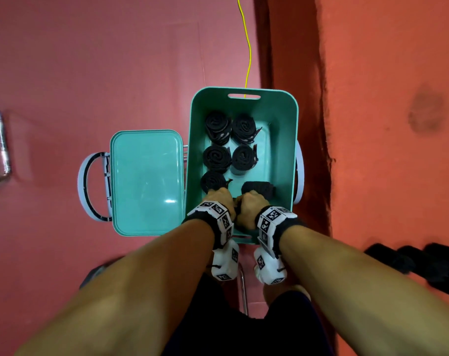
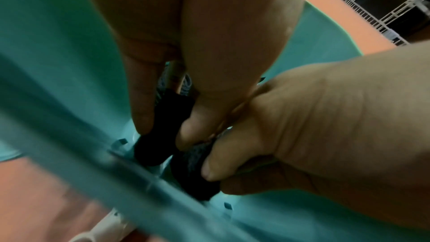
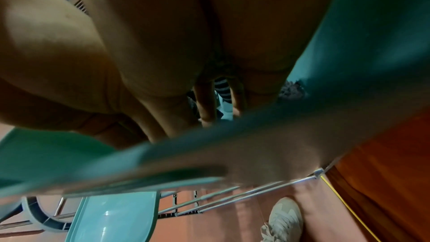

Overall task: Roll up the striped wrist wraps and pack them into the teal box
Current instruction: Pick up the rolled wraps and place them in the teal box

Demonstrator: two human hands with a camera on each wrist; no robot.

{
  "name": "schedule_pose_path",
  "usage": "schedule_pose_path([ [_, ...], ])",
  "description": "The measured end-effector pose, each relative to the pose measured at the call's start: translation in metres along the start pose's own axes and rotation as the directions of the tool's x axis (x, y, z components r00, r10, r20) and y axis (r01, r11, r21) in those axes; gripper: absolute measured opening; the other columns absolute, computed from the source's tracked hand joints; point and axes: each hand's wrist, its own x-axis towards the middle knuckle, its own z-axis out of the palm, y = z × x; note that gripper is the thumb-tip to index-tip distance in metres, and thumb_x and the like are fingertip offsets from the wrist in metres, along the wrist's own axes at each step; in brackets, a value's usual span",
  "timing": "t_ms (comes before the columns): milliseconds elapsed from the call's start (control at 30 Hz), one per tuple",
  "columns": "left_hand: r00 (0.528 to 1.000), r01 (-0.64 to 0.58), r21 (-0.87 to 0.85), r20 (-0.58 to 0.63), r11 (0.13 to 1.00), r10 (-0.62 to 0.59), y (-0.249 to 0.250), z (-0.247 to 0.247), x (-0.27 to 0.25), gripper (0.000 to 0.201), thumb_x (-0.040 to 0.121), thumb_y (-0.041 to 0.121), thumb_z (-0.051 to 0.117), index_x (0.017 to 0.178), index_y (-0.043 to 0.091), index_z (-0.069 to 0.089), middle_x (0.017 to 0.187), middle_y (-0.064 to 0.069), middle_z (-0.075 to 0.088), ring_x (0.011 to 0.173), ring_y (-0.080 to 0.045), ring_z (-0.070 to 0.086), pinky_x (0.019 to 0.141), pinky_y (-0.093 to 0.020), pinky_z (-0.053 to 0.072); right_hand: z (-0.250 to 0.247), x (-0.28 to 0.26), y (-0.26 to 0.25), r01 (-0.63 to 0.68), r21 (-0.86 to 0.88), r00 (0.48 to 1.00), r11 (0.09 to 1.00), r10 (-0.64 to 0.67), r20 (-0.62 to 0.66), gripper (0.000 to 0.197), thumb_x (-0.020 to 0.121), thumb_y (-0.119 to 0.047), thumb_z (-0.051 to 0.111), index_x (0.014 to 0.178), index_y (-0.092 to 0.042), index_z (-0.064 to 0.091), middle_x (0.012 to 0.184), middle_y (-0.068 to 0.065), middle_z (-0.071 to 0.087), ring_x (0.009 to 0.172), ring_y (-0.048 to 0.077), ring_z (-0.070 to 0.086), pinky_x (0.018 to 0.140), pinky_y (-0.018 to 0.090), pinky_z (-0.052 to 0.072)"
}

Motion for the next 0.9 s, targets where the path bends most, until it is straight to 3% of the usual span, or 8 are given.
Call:
schedule_pose_path([
  [233,0.995,-0.058,0.011,0.086,0.998,0.056,-0.003,0.007,0.003,0.019,0.093,0.009,0.06,0.108,-0.002,0.064,0.113,-0.02,0.069,0.104,-0.031,0.067,0.074,-0.033,0.052,0.004,0.006,0.001,-0.005,-0.034,0.998,0.999,0.007,0.067,0.027,0.082,-0.018,0.066,0.108,-0.014,0.068,0.119,0.017,0.062,0.107,0.031,0.059,0.078,0.027,0.044],
  [367,0.996,-0.059,0.002,0.071,0.998,0.059,-0.004,0.006,0.003,0.015,0.091,0.011,0.062,0.102,0.001,0.065,0.108,-0.019,0.071,0.096,-0.031,0.068,0.069,-0.032,0.051,-0.001,0.009,0.003,-0.016,-0.023,0.998,1.0,0.017,0.066,0.029,0.079,-0.017,0.069,0.108,-0.013,0.07,0.122,0.016,0.063,0.108,0.031,0.061,0.077,0.027,0.045],
  [467,0.997,-0.062,-0.004,0.042,0.998,0.062,-0.002,0.005,0.002,0.02,0.092,0.012,0.061,0.107,-0.001,0.063,0.111,-0.021,0.069,0.099,-0.032,0.068,0.071,-0.033,0.052,-0.005,0.01,0.005,-0.039,0.005,0.999,0.999,0.039,0.001,0.033,0.086,-0.02,0.065,0.116,-0.009,0.064,0.127,0.018,0.059,0.115,0.034,0.058,0.086,0.031,0.049],
  [600,0.998,-0.061,-0.014,0.006,0.998,0.061,0.005,-0.004,0.004,0.028,0.091,0.014,0.06,0.117,0.001,0.059,0.119,-0.02,0.064,0.094,-0.03,0.063,0.074,-0.034,0.053,-0.013,0.005,0.005,-0.066,0.074,0.977,0.995,0.08,-0.195,0.027,0.089,-0.02,0.064,0.114,-0.009,0.063,0.128,0.016,0.051,0.112,0.036,0.058,0.094,0.036,0.05],
  [800,0.996,-0.063,0.03,-0.054,0.998,0.065,0.018,-0.013,0.01,0.037,0.092,0.025,0.059,0.123,0.005,0.056,0.128,-0.02,0.058,0.115,-0.037,0.06,0.092,-0.042,0.052,-0.022,-0.002,0.005,-0.141,0.165,0.939,0.976,0.184,-0.289,0.028,0.089,-0.013,0.065,0.115,-0.006,0.059,0.136,0.013,0.034,0.094,0.036,0.059,0.077,0.035,0.043],
  [900,0.996,-0.067,0.016,-0.051,0.998,0.068,0.024,-0.014,0.015,0.038,0.09,0.022,0.06,0.125,0.009,0.059,0.131,-0.018,0.058,0.117,-0.035,0.06,0.097,-0.042,0.052,-0.022,-0.002,0.008,-0.202,0.196,0.935,0.959,0.249,-0.253,0.032,0.09,-0.016,0.063,0.118,-0.002,0.055,0.142,0.017,0.03,0.101,0.041,0.061,0.081,0.039,0.046],
])
